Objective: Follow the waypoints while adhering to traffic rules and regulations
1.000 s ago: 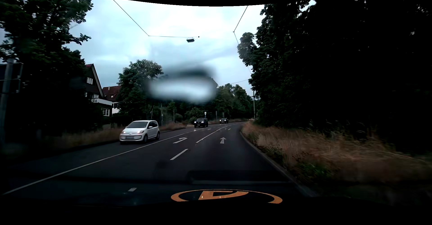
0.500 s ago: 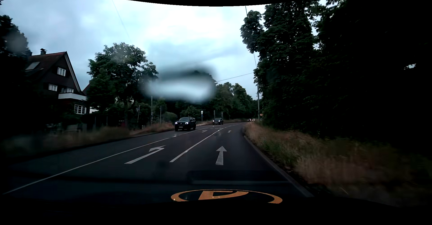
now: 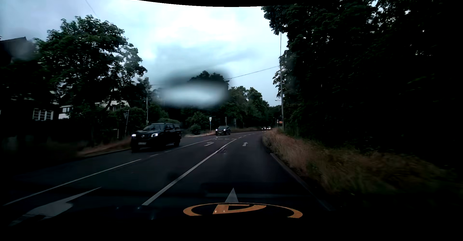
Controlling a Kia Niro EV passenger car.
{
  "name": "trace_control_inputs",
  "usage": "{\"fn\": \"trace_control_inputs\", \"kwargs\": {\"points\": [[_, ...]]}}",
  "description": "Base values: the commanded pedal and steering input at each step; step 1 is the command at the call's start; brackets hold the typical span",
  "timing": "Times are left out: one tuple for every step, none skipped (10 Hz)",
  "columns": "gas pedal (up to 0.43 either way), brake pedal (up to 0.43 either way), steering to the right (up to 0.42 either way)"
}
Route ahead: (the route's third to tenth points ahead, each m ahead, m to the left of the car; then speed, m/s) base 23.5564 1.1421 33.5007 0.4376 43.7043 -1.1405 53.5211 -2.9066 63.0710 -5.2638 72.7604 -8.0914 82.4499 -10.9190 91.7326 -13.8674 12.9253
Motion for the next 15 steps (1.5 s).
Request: {"fn": "trace_control_inputs", "kwargs": {"points": [[0.157,0.0,0.017],[0.15,0.0,0.017],[0.15,0.0,0.017],[0.15,0.0,0.018],[0.15,0.0,0.018],[0.15,0.0,0.018],[0.15,0.0,0.018],[0.15,0.0,0.018],[0.15,0.0,0.018],[0.15,0.0,0.018],[0.15,0.0,0.018],[0.15,0.0,0.018],[0.15,0.0,0.019],[0.15,0.0,0.02],[0.15,0.0,0.021]]}}
